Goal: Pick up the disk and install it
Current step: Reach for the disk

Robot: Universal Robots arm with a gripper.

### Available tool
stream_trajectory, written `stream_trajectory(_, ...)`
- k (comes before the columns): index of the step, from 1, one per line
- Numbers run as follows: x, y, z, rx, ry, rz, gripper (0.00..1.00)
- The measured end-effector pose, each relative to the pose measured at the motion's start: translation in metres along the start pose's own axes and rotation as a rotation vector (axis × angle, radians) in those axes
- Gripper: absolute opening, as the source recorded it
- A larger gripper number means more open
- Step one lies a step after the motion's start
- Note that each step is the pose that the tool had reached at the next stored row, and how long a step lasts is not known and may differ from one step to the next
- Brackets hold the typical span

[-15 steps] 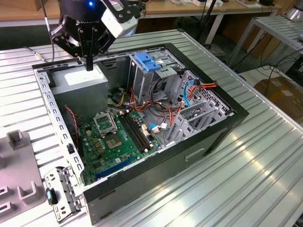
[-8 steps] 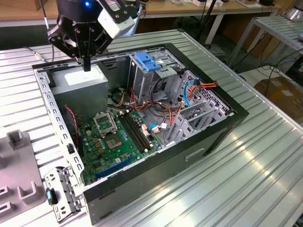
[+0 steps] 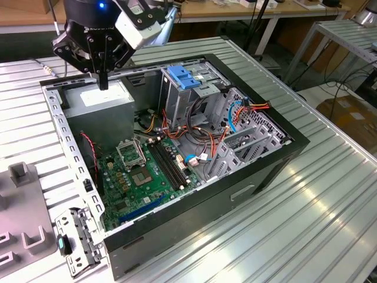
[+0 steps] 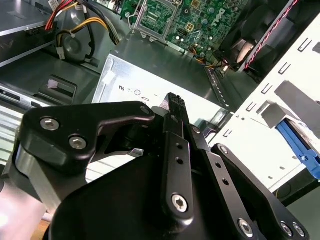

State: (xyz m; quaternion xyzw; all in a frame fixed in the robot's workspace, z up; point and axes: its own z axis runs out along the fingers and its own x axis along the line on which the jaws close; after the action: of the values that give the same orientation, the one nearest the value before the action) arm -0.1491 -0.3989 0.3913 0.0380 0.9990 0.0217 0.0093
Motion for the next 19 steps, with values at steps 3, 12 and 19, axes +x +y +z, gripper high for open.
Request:
stream_trajectory(3, 0.0017, -0.0001, 0.0001, 0.0000, 0.0010, 0.000, 0.11)
stream_trajectory(12, 0.0064, -0.0005, 0.0005, 0.0003, 0.0043, 0.000, 0.11)
stream_trajectory(19, 0.0105, -0.0008, 0.0008, 0.0005, 0.0068, 0.000, 0.11)
